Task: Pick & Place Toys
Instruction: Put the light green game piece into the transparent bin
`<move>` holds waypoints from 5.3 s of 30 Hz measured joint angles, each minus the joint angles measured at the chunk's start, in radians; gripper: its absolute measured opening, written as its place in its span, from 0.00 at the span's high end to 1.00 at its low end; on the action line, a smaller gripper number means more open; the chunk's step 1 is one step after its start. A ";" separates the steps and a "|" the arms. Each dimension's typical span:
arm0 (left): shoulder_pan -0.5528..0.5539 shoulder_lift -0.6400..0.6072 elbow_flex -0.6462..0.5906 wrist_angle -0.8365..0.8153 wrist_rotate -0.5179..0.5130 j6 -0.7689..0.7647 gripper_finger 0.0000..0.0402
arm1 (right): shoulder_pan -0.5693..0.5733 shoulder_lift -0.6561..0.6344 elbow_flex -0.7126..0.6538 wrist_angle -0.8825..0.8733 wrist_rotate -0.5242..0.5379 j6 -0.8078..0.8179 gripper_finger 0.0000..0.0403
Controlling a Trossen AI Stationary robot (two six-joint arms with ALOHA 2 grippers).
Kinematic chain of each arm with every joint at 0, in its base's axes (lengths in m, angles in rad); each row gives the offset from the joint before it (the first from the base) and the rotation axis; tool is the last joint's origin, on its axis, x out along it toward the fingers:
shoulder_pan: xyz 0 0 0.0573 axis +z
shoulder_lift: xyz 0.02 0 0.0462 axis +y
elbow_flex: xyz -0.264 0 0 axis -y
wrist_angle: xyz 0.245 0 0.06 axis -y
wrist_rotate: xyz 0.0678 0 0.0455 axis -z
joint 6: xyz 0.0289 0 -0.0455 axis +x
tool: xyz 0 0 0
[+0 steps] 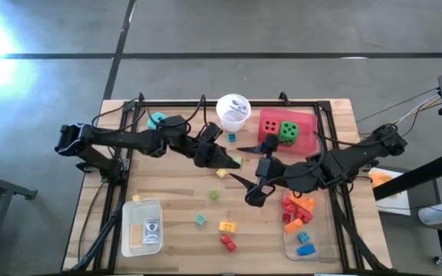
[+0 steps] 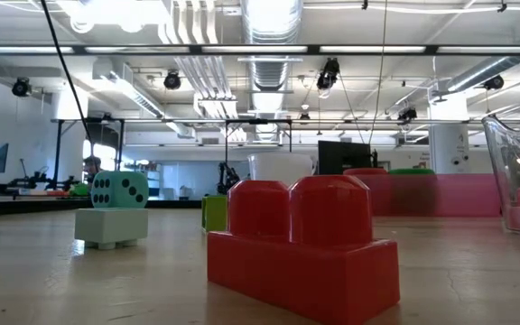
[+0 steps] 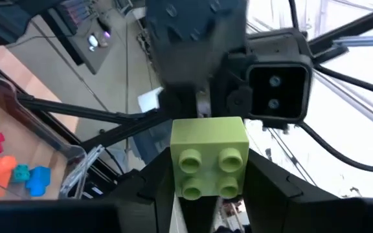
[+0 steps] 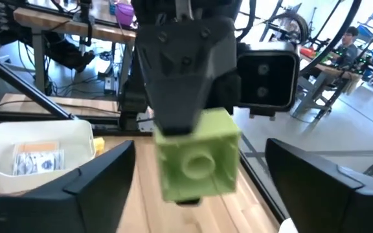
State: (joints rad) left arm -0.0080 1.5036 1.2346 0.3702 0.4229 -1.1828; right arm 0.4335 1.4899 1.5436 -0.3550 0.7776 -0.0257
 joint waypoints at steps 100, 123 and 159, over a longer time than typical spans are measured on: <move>0.028 -0.166 -0.005 -1.419 -0.345 0.428 0.08 | 0.408 -0.101 -0.578 -0.442 -0.952 1.391 0.69; 0.030 -0.166 -0.017 -1.404 -0.364 0.428 0.08 | 0.403 0.003 -0.717 -0.414 -1.022 1.247 0.69; 0.030 -0.166 -0.018 -1.392 -0.364 0.424 0.08 | 0.397 0.095 -0.726 -0.388 -1.022 1.114 0.69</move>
State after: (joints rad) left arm 0.0216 1.3380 1.2163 -1.0215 0.0589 -0.7586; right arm 0.8310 1.5852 0.8181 -0.7426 -0.2447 1.0886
